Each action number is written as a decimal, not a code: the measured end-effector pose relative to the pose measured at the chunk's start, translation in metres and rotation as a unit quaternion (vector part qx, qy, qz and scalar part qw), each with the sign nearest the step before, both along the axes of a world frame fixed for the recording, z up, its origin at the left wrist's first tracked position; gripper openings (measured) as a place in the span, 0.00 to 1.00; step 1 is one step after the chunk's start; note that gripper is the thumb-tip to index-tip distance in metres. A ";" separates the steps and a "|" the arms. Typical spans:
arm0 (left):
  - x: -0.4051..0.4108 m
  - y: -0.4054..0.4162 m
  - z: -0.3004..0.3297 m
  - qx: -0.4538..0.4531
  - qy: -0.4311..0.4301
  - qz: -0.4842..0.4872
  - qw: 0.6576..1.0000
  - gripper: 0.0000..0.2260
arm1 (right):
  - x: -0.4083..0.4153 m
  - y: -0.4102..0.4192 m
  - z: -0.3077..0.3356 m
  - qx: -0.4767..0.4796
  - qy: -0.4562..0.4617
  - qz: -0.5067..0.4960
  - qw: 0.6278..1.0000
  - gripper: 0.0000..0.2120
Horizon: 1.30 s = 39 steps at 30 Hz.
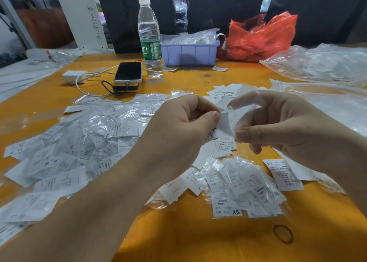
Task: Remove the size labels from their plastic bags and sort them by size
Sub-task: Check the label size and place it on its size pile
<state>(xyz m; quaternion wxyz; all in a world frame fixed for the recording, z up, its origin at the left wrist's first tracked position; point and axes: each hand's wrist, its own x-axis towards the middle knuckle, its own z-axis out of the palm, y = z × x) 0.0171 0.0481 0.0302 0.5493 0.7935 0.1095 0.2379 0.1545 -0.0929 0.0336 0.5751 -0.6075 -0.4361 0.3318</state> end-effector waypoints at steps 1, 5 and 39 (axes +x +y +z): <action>0.000 0.000 0.000 0.003 -0.004 0.002 1.000 0.08 | -0.001 0.000 0.000 0.001 0.006 0.008 1.000 0.24; 0.001 0.001 -0.001 0.004 -0.017 0.009 1.000 0.08 | -0.004 0.001 -0.002 0.009 0.023 0.015 1.000 0.21; 0.001 0.007 -0.005 -0.028 0.011 -0.073 0.997 0.13 | -0.012 0.003 -0.003 0.033 0.095 -0.036 0.994 0.26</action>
